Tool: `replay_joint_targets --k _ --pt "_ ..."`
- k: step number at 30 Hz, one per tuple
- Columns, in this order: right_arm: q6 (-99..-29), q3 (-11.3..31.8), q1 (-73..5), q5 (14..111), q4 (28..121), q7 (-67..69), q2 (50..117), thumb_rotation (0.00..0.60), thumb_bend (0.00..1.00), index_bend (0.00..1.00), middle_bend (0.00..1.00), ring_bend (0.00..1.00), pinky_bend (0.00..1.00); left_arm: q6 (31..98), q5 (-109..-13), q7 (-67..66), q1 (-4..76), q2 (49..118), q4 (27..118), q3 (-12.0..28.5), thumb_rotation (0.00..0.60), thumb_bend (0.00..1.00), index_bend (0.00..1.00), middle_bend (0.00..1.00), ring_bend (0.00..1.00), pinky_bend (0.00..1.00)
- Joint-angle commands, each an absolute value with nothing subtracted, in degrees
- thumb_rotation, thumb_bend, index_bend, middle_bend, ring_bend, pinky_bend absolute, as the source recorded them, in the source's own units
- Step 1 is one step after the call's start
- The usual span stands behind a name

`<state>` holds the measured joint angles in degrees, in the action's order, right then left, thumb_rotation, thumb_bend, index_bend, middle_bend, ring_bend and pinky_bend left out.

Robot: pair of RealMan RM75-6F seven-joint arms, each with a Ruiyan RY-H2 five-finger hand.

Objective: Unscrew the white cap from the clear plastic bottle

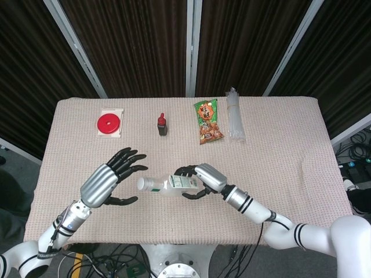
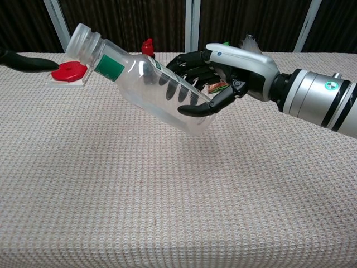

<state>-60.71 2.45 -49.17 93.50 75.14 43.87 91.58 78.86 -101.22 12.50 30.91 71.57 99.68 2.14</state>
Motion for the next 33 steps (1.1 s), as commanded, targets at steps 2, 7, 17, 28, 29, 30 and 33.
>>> replay_joint_targets --k 2,7,17,28,29,30,33 --pt "-61.0 2.4 -49.1 93.9 75.4 44.0 91.4 0.600 0.58 0.59 0.53 0.37 0.50 77.6 -100.3 12.7 31.2 71.3 99.7 2.1 0.600 0.19 0.30 0.10 0.03 0.02" --pt "-61.0 2.3 -49.2 94.1 75.1 44.2 91.5 0.600 0.58 0.59 0.53 0.37 0.50 76.6 -100.1 12.8 31.4 70.5 100.1 1.9 0.600 0.27 0.34 0.10 0.03 0.02" --pt "-61.1 2.4 -49.4 94.2 74.5 44.9 91.9 0.600 0.58 0.59 0.53 0.37 0.50 76.0 -100.6 13.3 31.6 69.5 101.2 1.6 0.600 0.31 0.34 0.10 0.03 0.02" --pt "-61.1 2.5 -49.6 94.2 74.4 44.8 92.0 0.600 0.58 0.59 0.53 0.38 0.50 75.6 -100.6 13.4 32.2 70.2 101.0 2.1 0.600 0.33 0.37 0.10 0.03 0.02" --pt "-61.1 2.5 -49.6 94.2 74.4 44.8 92.0 0.600 0.58 0.59 0.53 0.38 0.50 75.6 -100.6 13.5 32.3 70.1 101.0 2.1 0.600 0.33 0.37 0.10 0.03 0.02" --pt "-61.1 2.5 -49.6 94.1 74.4 44.8 92.0 0.600 0.58 0.59 0.53 0.38 0.50 75.5 -100.6 13.5 32.3 70.1 101.0 2.1 0.600 0.34 0.37 0.10 0.03 0.02" --pt "-61.2 2.6 -49.6 94.1 74.4 44.9 91.9 0.600 0.58 0.59 0.53 0.38 0.50 75.4 -100.7 13.3 32.4 69.8 101.1 2.1 0.600 0.35 0.37 0.10 0.03 0.02"
